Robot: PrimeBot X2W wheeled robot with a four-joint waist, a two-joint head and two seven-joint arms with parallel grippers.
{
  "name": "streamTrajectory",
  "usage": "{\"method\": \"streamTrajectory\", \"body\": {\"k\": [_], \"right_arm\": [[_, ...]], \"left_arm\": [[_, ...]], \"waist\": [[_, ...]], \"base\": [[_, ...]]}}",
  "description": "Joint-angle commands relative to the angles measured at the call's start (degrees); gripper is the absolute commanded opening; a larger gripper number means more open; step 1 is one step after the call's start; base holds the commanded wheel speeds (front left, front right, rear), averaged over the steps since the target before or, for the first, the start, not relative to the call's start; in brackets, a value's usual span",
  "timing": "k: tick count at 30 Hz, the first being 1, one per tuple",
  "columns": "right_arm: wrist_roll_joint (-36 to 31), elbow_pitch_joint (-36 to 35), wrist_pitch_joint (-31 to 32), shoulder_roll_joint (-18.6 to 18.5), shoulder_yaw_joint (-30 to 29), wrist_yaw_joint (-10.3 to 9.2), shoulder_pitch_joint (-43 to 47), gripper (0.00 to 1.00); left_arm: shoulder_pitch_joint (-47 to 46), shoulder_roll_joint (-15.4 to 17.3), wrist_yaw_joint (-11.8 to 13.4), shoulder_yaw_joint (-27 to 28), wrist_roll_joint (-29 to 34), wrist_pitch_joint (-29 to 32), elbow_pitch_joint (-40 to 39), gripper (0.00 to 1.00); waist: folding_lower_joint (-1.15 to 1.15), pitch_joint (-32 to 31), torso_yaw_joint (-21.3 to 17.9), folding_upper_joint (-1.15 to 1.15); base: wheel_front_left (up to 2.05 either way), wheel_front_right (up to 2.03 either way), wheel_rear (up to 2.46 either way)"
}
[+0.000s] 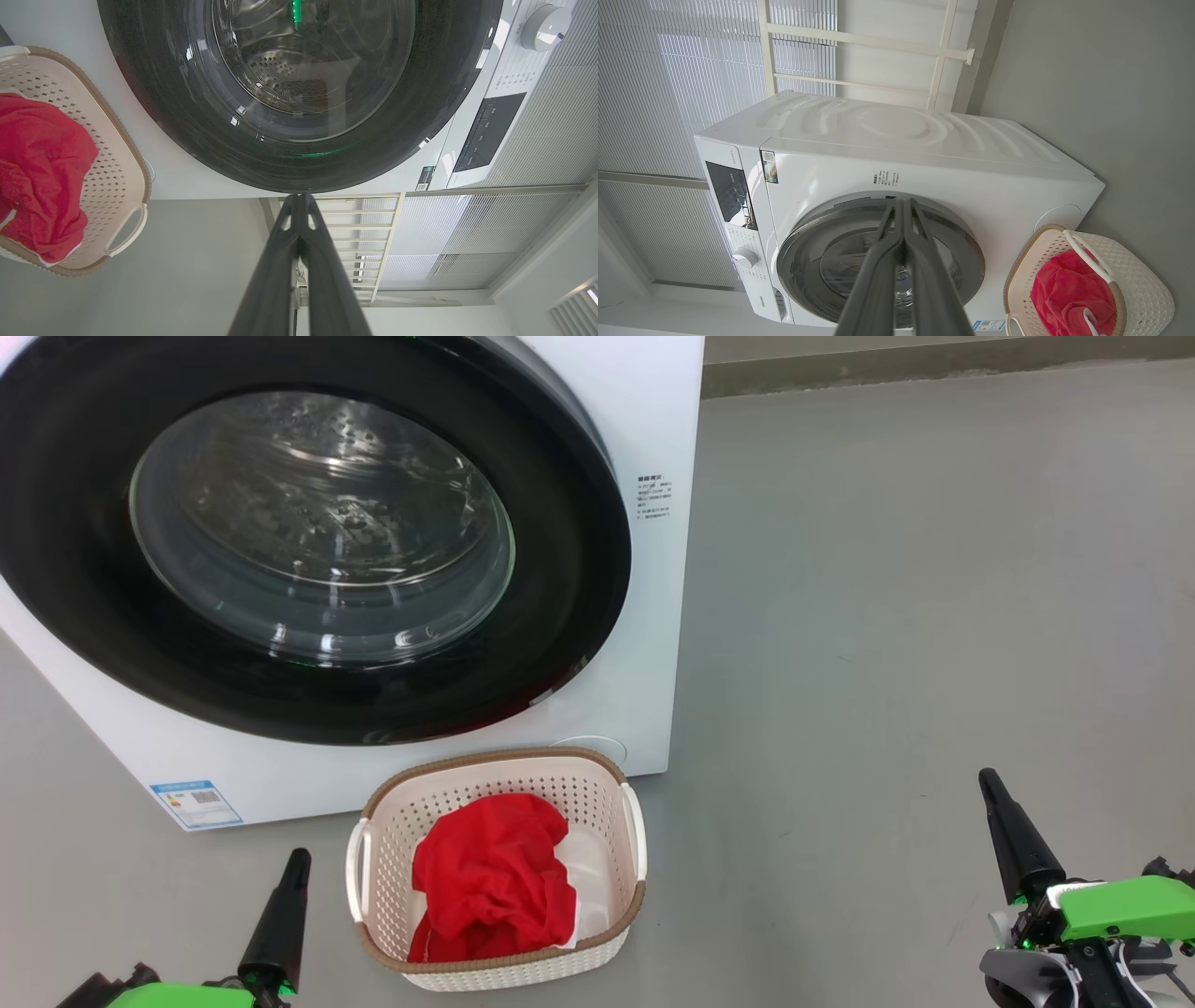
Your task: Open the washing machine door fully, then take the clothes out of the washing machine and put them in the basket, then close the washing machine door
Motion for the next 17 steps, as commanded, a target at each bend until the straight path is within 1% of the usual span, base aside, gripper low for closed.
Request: {"method": "streamTrajectory", "body": {"k": [1, 17], "right_arm": [[0.2, -1.5, 0.3, -0.6, 0.7, -0.04, -2.3, 0.00], [0.2, -1.5, 0.3, -0.6, 0.7, -0.04, -2.3, 0.00]], "left_arm": [[-2.3, 0.9, -0.4, 2.0, -0.4, 0.3, -1.2, 0.00], [-2.3, 0.9, -0.4, 2.0, -0.4, 0.3, -1.2, 0.00]], "waist": [[0.00, 0.0, 0.0, 0.00], [0.00, 0.0, 0.0, 0.00]], "base": [[0.00, 0.00, 0.00], [0.00, 0.00, 0.00]]}}
